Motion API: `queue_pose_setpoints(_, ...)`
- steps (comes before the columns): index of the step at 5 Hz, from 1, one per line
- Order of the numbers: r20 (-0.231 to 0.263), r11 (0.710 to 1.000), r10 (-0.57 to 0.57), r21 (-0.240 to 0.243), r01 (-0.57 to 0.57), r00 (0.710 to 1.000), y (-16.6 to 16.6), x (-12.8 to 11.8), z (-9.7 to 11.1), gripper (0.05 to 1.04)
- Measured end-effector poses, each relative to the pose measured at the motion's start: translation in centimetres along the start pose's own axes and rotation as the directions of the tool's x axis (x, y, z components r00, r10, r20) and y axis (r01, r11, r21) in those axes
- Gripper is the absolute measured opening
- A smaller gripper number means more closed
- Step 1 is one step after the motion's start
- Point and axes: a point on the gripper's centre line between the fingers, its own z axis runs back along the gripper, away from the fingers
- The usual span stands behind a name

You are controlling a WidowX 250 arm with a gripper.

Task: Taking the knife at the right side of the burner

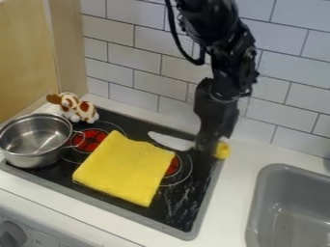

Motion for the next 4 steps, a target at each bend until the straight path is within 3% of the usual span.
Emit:
queue_pose_setpoints(1,-0.009,1.0,0.005,0.004,-0.005,1.0,-0.91,-0.23,-0.24,0.941)
queue_pose_setpoints(2,0.014,0.999,0.042,0.013,-0.042,0.999,-0.78,0.1,-0.42,0.637)
queue_pose_setpoints(3,0.016,0.999,0.033,0.022,-0.033,0.999,-0.64,0.07,-0.41,0.468)
queue_pose_setpoints(4,0.017,0.999,0.03,0.023,-0.03,0.999,-0.62,0.15,-0.42,0.468)
